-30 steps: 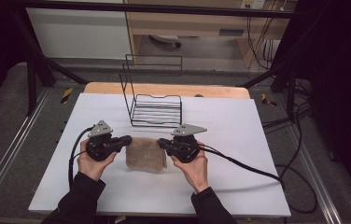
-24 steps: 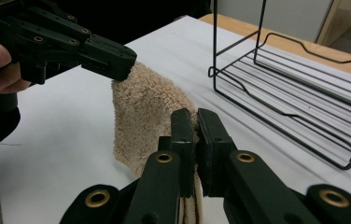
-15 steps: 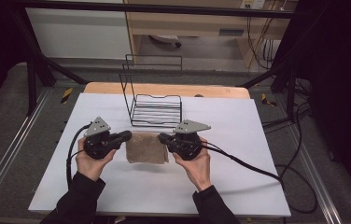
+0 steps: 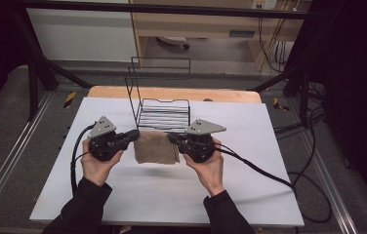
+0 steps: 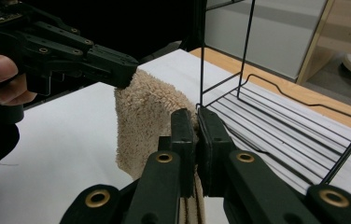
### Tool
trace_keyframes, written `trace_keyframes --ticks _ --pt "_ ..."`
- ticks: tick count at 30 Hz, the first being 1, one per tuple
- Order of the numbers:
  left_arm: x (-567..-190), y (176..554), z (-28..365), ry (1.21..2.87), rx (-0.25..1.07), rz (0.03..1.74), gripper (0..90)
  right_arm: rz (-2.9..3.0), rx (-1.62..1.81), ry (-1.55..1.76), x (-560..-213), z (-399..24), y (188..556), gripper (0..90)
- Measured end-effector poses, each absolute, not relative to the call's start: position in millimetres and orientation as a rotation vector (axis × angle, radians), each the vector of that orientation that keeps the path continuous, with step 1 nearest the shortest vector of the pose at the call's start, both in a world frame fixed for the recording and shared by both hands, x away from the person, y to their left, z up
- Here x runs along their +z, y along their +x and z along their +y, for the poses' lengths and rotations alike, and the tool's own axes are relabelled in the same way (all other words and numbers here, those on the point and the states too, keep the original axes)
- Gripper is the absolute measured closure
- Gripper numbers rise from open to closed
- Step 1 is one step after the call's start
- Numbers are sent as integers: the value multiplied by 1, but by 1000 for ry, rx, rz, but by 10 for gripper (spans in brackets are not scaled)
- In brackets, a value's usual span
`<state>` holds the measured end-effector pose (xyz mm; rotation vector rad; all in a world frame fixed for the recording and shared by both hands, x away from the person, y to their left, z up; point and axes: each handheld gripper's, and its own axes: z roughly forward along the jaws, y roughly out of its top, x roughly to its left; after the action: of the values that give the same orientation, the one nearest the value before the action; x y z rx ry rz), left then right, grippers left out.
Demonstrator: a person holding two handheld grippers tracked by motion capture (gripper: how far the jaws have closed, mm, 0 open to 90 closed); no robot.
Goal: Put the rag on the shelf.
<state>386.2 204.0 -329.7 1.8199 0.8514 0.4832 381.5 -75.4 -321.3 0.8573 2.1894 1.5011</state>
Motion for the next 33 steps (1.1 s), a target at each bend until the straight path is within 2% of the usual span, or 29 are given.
trace_keyframes --ticks 33 --pt "-259 418 192 1675 613 790 860 1979 1536 789 -253 -83 411 866"
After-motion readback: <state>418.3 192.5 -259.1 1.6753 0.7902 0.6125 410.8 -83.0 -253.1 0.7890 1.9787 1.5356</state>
